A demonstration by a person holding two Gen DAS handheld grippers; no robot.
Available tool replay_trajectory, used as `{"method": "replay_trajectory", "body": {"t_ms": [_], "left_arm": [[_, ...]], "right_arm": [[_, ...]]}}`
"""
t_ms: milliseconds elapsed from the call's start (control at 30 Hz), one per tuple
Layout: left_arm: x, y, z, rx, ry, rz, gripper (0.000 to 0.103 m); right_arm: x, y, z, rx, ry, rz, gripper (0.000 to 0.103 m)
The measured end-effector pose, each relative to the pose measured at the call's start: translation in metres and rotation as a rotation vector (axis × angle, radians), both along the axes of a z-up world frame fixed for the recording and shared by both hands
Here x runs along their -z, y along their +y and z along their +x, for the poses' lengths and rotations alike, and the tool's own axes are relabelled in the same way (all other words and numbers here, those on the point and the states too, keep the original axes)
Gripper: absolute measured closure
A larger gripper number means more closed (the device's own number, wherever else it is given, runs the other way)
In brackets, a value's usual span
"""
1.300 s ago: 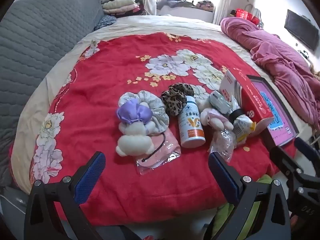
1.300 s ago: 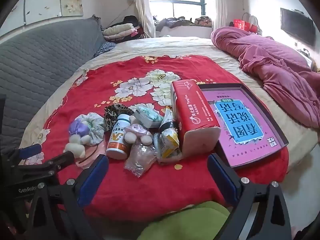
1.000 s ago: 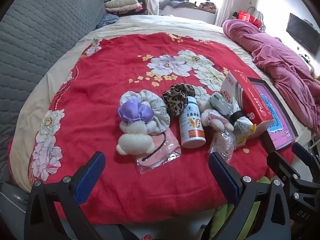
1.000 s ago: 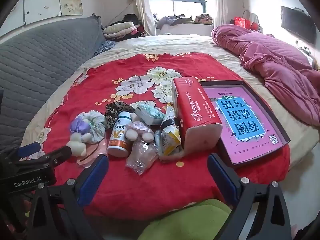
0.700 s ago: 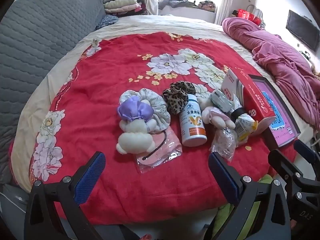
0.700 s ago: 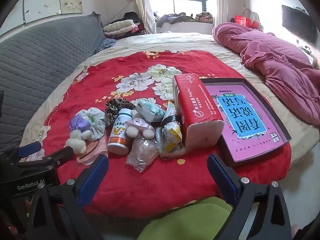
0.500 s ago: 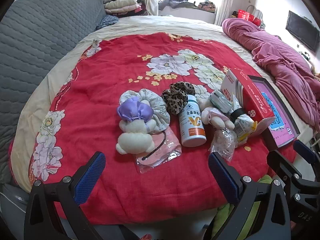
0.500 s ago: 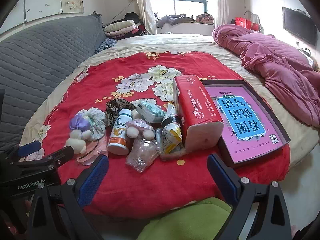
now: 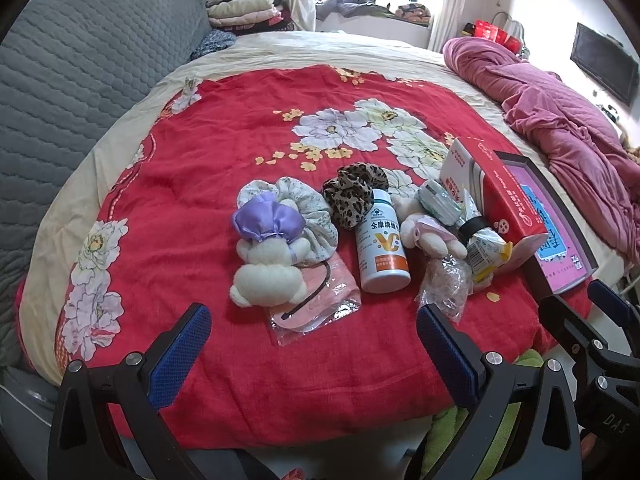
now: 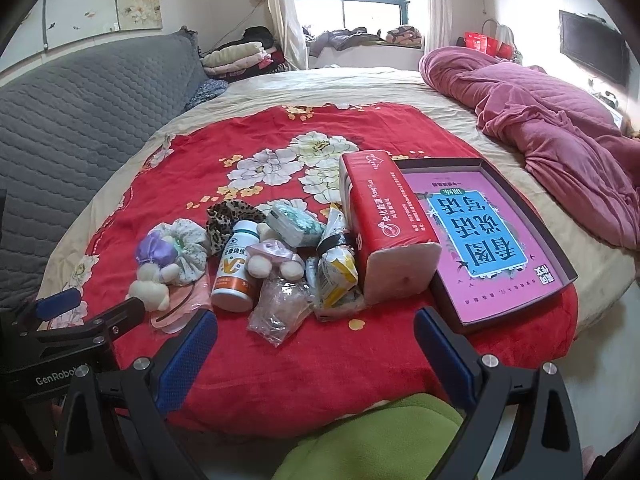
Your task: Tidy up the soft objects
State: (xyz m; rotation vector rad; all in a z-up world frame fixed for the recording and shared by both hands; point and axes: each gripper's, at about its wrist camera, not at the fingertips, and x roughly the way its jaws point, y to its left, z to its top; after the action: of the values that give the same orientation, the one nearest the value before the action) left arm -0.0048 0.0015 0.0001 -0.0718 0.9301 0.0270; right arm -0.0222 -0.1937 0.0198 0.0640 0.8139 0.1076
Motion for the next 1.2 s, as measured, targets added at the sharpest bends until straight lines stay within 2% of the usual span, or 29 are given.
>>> {"method": "replay_trajectory", "body": {"t_ms": [867, 1200], "left_arm": [[-0.002, 0.006, 0.000, -0.008, -0.009, -0.013, 0.000], [0.009, 0.029, 0.007, -0.032, 0.014, -0.050, 0.000]], "right_arm": [[0.000, 0.003, 0.000, -0.008, 0.005, -0.012, 0.004], [0.011, 0.007, 0.006, -0.012, 0.032, -0.005, 0.004]]}}
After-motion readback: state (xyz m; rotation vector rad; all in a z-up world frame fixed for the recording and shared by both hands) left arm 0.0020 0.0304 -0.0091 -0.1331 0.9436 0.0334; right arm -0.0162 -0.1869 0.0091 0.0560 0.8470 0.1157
